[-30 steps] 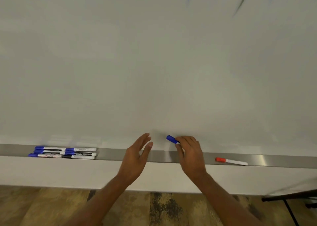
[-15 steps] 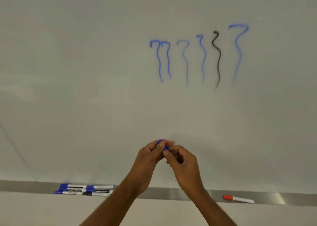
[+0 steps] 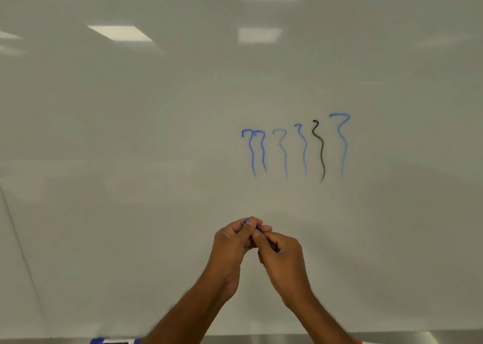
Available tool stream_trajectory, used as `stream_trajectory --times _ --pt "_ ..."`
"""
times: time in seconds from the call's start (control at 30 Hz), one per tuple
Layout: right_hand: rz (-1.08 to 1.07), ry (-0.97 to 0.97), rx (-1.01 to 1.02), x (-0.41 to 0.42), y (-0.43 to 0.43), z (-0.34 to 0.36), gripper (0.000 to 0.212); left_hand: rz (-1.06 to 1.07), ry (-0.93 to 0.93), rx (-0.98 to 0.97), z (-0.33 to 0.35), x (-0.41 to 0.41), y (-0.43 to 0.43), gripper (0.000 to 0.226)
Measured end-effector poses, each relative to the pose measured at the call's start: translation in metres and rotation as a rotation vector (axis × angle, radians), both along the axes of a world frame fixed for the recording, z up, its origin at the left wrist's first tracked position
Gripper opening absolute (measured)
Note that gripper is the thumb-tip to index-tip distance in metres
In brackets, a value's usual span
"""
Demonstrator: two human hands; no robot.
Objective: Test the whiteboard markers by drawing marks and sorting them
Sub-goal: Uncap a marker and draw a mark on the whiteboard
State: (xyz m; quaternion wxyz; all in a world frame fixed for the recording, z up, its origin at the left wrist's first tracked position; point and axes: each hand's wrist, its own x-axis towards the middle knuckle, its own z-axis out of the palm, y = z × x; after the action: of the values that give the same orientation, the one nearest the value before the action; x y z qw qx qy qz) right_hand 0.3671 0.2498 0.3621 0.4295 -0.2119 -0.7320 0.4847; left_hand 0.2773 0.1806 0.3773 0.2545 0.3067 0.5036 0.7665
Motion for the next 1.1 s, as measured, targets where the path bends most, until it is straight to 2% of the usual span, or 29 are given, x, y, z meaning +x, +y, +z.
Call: stream_trajectory --times 0.13,0.2,0.3,0.33,0.43,0.57,0.63,0.7,0.77,0.83,0.9,1.0,1.1 --pt "-0.078 -0.083 0.002 0.006 -0.004 -0.005 0.059 0.209 0.052 0.142 0.032 -0.029 -0.007 0.017" --pt "-0.045 -0.116 -0.049 0.009 -0.006 -0.001 0.047 0.345 0.213 0.136 0.040 -0.045 -0.011 0.017" --pt "0.097 -0.084 -0.123 0.010 -0.010 0.021 0.022 0.489 0.555 0.096 0.038 -0.063 -0.013 0.019" --pt "0.127 -0.054 -0.143 0.010 -0.011 0.029 0.018 0.512 0.638 0.094 0.037 -0.070 -0.012 0.024" --pt "0.171 0.102 -0.222 0.006 -0.014 0.047 0.022 0.569 0.764 0.065 0.043 -0.092 -0.005 0.042" --pt "0.420 0.393 -0.658 -0.003 -0.009 0.064 0.030 0.652 0.923 0.018 0.055 -0.120 0.005 0.054" --pt "0.515 0.495 -0.763 -0.010 -0.006 0.069 0.029 0.678 1.015 0.005 0.059 -0.133 0.013 0.055" --pt "0.491 0.466 -0.639 -0.020 -0.004 0.073 0.028 0.683 1.069 -0.002 0.061 -0.146 0.021 0.054" --pt "0.311 0.375 -0.357 -0.033 -0.004 0.075 0.021 0.698 1.103 -0.007 0.062 -0.155 0.029 0.054" --pt "0.132 0.316 -0.115 -0.048 -0.005 0.080 0.027 0.739 1.180 0.008 0.063 -0.162 0.034 0.053" --pt "0.020 0.337 0.019 -0.061 -0.007 0.085 0.031 0.790 1.288 0.046 0.064 -0.167 0.038 0.054" --pt "-0.110 0.426 0.169 -0.078 -0.001 0.094 0.012 0.835 1.350 0.061 0.065 -0.173 0.042 0.055" --pt "-0.168 0.385 0.355 -0.097 0.012 0.100 0.008 0.881 1.391 0.096 0.064 -0.178 0.047 0.051"
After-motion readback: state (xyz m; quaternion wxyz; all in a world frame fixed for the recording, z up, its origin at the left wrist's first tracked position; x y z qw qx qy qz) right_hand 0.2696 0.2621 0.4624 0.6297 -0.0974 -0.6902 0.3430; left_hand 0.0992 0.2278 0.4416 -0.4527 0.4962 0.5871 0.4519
